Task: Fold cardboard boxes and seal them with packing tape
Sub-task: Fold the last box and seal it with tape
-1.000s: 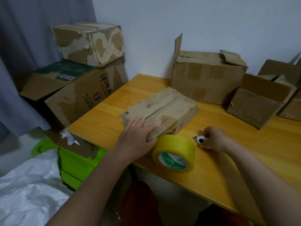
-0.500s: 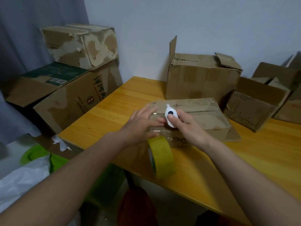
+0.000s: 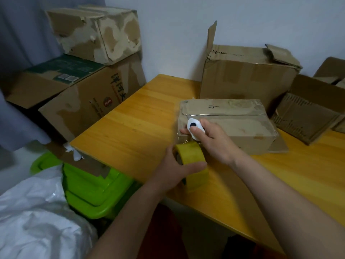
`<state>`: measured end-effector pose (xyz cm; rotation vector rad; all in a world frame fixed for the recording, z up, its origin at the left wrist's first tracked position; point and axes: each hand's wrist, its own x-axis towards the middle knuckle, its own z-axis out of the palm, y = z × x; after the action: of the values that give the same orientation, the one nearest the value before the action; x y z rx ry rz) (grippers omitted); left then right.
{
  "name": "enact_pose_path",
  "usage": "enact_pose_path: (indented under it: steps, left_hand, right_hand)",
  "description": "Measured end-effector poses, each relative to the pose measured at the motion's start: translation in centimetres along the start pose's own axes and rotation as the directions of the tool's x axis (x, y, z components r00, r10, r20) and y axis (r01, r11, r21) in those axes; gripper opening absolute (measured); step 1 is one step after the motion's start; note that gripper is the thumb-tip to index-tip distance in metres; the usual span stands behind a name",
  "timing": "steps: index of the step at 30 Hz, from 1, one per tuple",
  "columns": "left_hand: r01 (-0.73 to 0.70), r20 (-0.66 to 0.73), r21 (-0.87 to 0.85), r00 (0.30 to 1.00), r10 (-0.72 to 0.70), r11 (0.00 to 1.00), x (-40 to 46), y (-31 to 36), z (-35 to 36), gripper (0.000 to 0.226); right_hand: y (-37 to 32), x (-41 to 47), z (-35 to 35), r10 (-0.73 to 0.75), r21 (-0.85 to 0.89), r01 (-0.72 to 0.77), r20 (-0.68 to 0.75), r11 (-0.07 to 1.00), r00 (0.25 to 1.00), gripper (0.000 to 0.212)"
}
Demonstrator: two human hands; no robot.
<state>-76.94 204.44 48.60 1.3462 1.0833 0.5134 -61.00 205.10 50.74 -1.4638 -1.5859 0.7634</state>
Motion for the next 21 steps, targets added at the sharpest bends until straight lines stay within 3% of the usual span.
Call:
enact_pose_path:
  steps: [4,7,9,13,16,19,21]
  left_hand:
    - [0.052,0.210,0.090,0.975,-0.070,0.995,-0.9,0.4,-2.8,0.063]
    - [0.075,0.236,0.158,0.965,-0.111,0.985,-1.1,0.7,-3.1,0.064]
    - [0.082,0.188,0.066,0.978,-0.093,0.994,-0.7,0.8,-2.5,0.068]
    - [0.176,-0.085,-0.385,0.971,-0.224,0.906,0.5,0.8,-0.8,0.030]
    - [0.171,-0.186,-0.484,0.938,-0.292,0.858,1.7,0.6,0.0,0.019]
    - [0.124,-0.250,-0.535,0.922,-0.297,0.836,2.1,0.7,0.2,0.012]
    - [0.096,-0.279,-0.541,0.917,-0.286,0.835,2.3,0.8,0.3,0.010]
  right_hand:
    - [0.3,0.3,-0.1,0.041,0.036,-0.041,0.002,0.999,0.999,0.012]
    - [0.3,0.5,-0.1,0.051,0.073,-0.050,-0.012,0.996,0.999,0.020]
    - [0.4,0.5,0.0,0.048,0.065,-0.047,-0.023,0.997,0.999,0.025]
    - [0.1,0.5,-0.1,0.024,0.040,-0.023,-0.014,0.999,1.000,0.021]
    - [-0.5,0.6,-0.3,0.006,-0.127,-0.010,-0.036,0.992,0.999,0.019]
    - [-1.1,0.3,-0.7,-0.075,-0.245,0.051,-0.088,0.968,0.993,0.003]
    - [-1.6,-0.2,-1.0,-0.144,-0.359,0.112,-0.063,0.926,0.988,0.016]
